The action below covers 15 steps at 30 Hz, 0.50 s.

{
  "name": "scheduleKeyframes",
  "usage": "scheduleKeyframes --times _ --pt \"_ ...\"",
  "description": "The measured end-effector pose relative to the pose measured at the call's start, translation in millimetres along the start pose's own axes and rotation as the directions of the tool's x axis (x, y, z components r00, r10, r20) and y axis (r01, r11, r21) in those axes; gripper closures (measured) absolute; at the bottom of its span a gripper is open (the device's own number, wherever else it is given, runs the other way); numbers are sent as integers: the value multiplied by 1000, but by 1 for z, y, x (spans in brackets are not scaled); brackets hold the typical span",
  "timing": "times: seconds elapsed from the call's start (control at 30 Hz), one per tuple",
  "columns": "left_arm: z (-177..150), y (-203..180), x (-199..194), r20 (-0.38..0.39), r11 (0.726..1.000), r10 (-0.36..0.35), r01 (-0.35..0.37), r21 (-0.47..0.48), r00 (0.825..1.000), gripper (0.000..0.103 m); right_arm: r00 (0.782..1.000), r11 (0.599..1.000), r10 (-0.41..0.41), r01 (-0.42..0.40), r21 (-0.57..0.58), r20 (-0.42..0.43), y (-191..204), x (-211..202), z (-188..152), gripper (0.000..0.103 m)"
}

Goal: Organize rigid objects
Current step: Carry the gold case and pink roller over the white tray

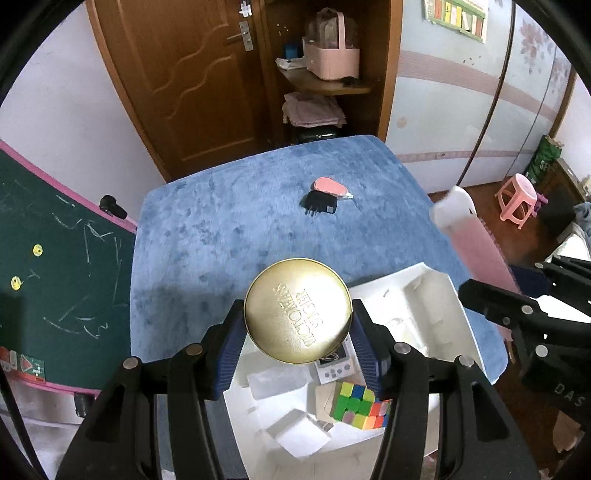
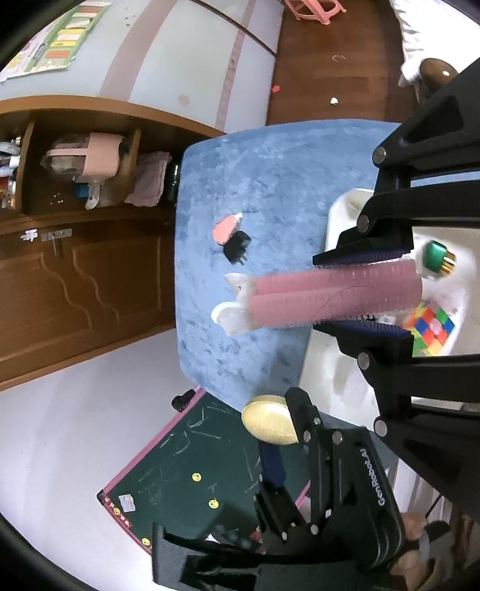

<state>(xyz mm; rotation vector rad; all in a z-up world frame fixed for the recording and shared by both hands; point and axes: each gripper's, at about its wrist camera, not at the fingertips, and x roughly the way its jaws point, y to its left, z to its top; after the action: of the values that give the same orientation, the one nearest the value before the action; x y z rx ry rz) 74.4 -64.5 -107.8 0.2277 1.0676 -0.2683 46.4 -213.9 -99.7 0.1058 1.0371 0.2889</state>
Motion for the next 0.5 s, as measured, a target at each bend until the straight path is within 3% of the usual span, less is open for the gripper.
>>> scheduleKeyframes --times 0.13,0.23,0.5 --pt "-18 3 6 -19 999 -19 19 -26 1000 45 1000 1000 -10 11 27 -27 5 -2 -22 77" --pt "-30 0 11 -11 1000 12 -12 -6 1000 45 998 999 -26 28 42 -58 7 4 -38 77" --pt "-52 -8 28 -42 999 3 -1 48 999 45 987 995 -61 72 72 -146 9 23 -76 77"
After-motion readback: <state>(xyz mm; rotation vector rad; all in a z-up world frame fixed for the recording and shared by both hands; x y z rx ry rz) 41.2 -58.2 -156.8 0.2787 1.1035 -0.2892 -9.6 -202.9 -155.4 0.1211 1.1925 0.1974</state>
